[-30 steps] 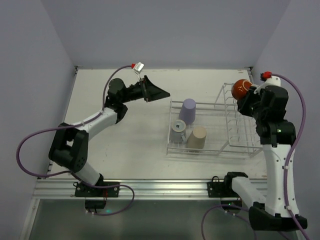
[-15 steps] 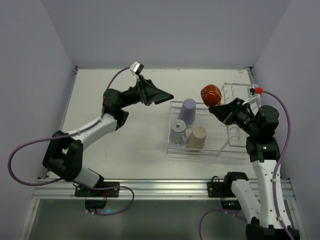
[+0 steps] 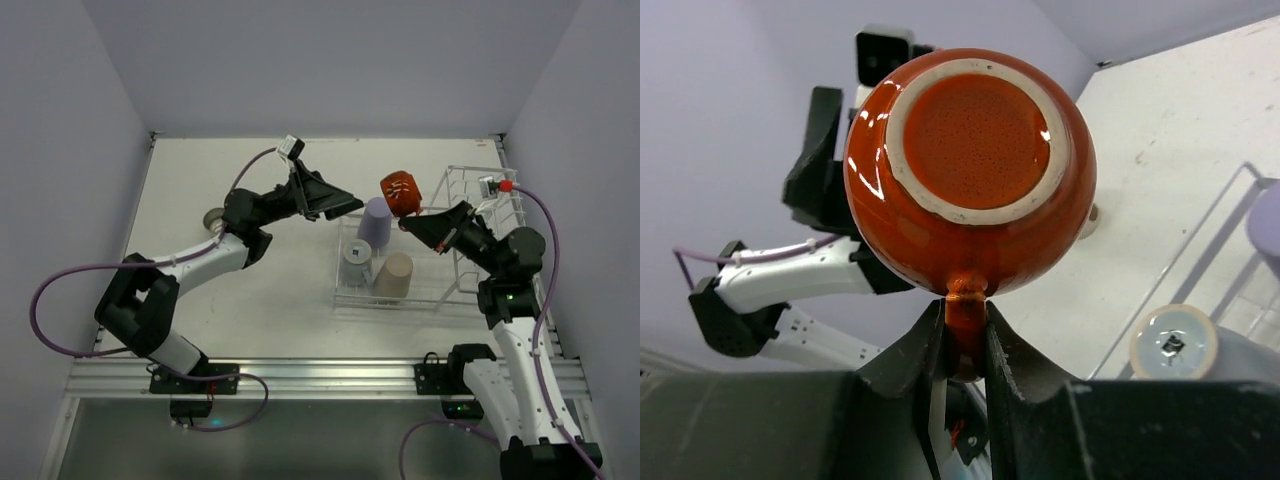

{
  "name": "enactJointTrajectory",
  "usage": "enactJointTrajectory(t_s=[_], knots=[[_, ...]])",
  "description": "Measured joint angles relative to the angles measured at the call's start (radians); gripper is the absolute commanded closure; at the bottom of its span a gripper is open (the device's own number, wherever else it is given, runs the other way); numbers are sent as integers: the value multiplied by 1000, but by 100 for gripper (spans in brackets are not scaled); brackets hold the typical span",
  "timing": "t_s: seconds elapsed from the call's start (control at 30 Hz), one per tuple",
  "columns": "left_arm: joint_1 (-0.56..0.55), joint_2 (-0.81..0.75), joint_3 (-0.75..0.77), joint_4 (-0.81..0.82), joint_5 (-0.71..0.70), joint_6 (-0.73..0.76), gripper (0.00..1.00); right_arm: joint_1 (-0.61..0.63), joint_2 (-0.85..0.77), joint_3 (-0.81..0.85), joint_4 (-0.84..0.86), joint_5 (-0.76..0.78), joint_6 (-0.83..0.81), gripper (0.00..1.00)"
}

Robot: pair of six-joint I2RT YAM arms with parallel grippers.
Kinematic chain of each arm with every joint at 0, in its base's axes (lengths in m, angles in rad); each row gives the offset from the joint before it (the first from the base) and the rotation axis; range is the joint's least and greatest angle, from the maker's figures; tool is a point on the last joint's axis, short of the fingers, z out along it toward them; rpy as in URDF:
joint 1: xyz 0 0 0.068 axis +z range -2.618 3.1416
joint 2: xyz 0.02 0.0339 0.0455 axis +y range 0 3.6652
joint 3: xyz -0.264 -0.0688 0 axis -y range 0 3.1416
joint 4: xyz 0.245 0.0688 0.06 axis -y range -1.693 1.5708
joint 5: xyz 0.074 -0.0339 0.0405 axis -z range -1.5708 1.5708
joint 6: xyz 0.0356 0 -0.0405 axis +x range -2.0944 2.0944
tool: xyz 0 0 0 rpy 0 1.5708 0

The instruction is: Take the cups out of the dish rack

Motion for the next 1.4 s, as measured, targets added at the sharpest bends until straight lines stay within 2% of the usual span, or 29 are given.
enactJointTrajectory(t_s=[0.27,0.47,0.57,0.73,0.83,0.87,0.97,1.0,1.03,1.13,1.27,1.4], knots=[[-38,50,0,37,-47,-28,27,187,27,18,2,66,-27,100],[-42,61,0,73,-73,-56,27,268,82,33,-5,137,-62,100],[-42,61,0,83,-82,-70,30,314,108,34,-17,177,-87,100],[-42,62,0,82,-93,-83,50,387,138,47,-27,256,-131,100],[-42,64,-1,79,-98,-101,94,425,154,63,-26,291,-156,100],[-43,67,-1,85,-103,-113,100,438,161,72,-30,306,-165,100],[-48,69,-4,113,-109,-122,100,470,178,84,-45,323,-164,100],[-45,70,-5,118,-111,-126,100,477,180,97,-61,336,-169,93],[-42,71,-5,124,-109,-129,100,484,184,112,-85,348,-179,52],[-21,71,-17,122,-84,-126,100,513,204,182,-185,406,-239,1],[72,61,-67,88,-14,-90,100,556,220,274,-333,516,-314,1],[233,-8,-73,-138,58,68,100,612,225,341,-476,658,-351,1]])
